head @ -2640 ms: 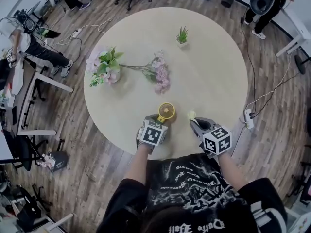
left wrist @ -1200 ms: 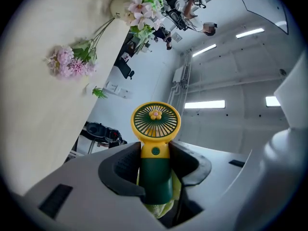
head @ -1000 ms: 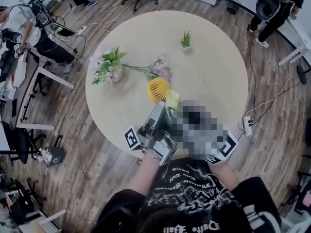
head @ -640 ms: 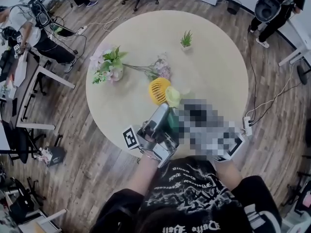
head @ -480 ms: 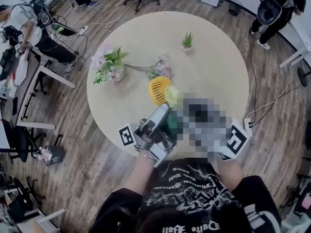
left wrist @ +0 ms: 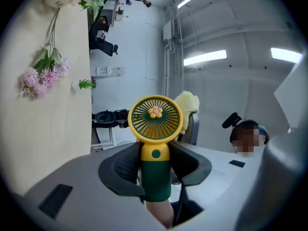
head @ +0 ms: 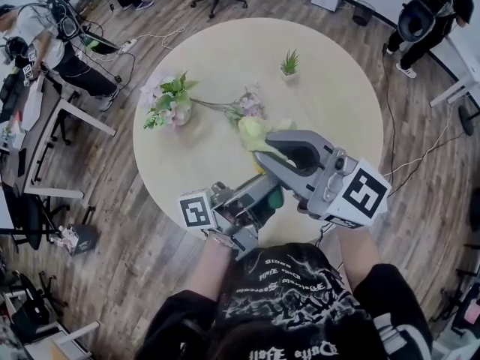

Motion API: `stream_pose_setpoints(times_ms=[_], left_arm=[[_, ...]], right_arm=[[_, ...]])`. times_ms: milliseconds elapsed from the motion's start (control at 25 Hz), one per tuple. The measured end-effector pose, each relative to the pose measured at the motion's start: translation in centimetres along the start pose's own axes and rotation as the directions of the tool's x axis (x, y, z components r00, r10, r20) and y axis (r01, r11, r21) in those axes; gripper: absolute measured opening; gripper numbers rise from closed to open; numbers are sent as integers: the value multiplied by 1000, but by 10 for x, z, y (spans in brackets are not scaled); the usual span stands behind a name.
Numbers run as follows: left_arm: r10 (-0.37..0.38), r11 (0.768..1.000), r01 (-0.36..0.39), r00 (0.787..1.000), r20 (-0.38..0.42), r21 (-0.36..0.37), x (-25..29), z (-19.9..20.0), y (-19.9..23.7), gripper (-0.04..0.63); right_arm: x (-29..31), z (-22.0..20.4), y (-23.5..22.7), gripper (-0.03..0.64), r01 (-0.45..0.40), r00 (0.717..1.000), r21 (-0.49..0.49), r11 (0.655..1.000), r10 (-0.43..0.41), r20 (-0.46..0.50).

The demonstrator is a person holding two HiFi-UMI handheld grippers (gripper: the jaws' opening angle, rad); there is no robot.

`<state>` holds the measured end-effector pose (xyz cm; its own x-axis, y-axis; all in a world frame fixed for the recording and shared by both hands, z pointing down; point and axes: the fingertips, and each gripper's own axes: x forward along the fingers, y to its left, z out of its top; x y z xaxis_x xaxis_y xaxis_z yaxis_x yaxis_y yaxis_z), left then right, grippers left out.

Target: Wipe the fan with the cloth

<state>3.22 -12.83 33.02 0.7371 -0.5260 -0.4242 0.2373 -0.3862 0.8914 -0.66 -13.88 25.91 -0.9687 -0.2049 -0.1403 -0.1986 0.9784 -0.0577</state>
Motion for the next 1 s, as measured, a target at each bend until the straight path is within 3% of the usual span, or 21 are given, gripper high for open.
stream_pose_setpoints(times_ms=[200, 360, 520, 760, 1000], left_arm=[[-2, 999, 3, 1000, -26, 51, 0, -5, -1, 198], [-42, 996, 45, 998, -43, 81, -2, -4, -8, 198], [-85, 993, 89, 995, -46, 77, -3, -2, -16, 198], [-116, 989, 119, 992, -42, 86, -4, 2, -22, 198], [-148, 987, 148, 989, 3, 58, -5, 9, -31, 198]], right_arm=[[5, 2, -25, 41, 37, 998, 134, 990, -43, 43], [0, -5, -50, 41, 51, 990, 344, 938, -92, 106], [-5, -17, -53, 41, 26, 989, 449, 893, -89, 120], [-15, -29, -45, 41, -78, 984, 582, 810, -29, 174], [-24, -30, -23, 41, -198, 970, 637, 745, 58, 235]])
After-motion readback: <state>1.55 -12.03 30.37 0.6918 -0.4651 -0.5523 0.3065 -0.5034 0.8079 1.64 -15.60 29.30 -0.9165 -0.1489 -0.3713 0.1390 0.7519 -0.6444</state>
